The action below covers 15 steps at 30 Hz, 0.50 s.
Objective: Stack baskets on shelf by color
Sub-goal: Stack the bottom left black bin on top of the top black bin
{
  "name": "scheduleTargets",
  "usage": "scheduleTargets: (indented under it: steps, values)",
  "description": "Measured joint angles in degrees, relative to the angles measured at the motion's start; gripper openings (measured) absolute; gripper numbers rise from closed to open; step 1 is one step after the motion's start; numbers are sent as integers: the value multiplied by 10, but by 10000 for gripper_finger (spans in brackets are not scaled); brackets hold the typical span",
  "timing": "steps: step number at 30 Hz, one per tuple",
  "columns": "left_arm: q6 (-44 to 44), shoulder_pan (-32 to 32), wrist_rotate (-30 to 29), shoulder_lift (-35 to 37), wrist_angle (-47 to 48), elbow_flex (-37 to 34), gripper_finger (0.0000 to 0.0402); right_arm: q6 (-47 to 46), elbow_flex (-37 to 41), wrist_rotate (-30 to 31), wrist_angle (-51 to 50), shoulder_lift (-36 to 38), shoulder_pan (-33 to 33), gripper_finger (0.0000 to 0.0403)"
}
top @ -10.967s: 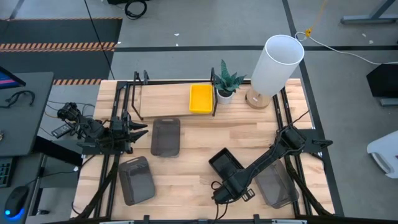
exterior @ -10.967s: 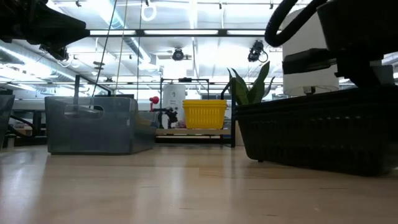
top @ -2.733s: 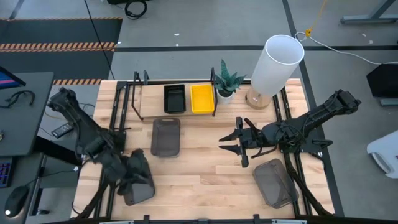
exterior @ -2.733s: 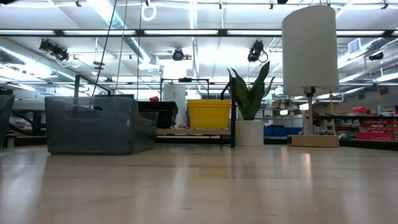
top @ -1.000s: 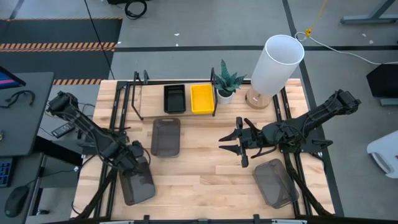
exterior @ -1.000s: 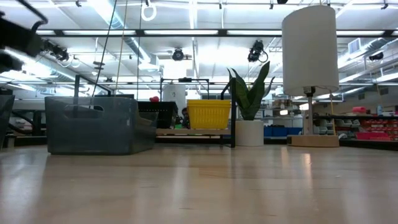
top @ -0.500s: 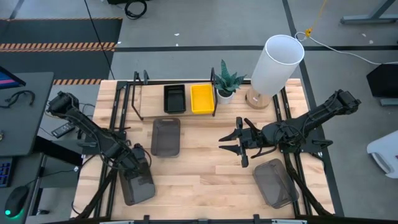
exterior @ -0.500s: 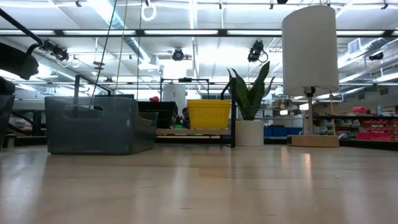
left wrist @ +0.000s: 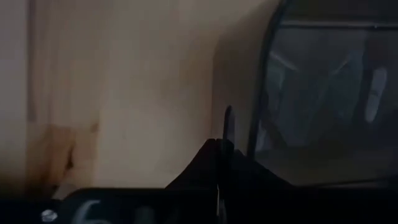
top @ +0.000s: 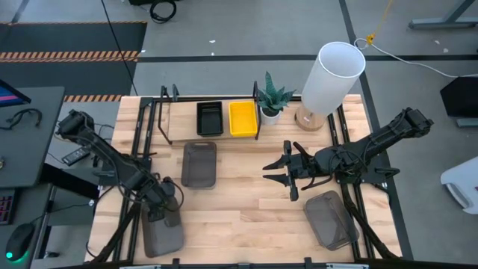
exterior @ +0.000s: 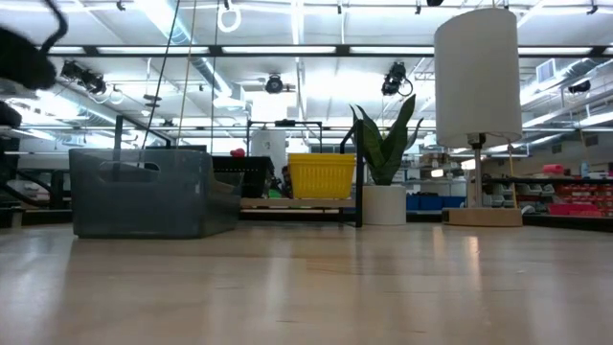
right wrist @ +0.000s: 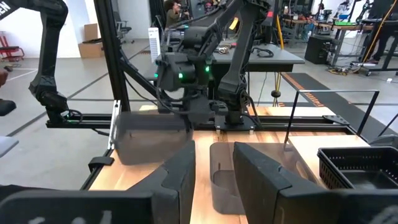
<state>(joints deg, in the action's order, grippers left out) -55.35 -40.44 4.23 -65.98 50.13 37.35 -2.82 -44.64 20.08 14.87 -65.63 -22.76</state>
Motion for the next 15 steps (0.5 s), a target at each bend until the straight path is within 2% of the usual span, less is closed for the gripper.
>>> scheduleTargets:
  steps: [7,15]
  values:
    - [63,54,-3,0,64,94,5,0,0,10,0,0,0,113]
    - [219,191,-35,0,158,204,5,1,0,13,0,0,0,114]
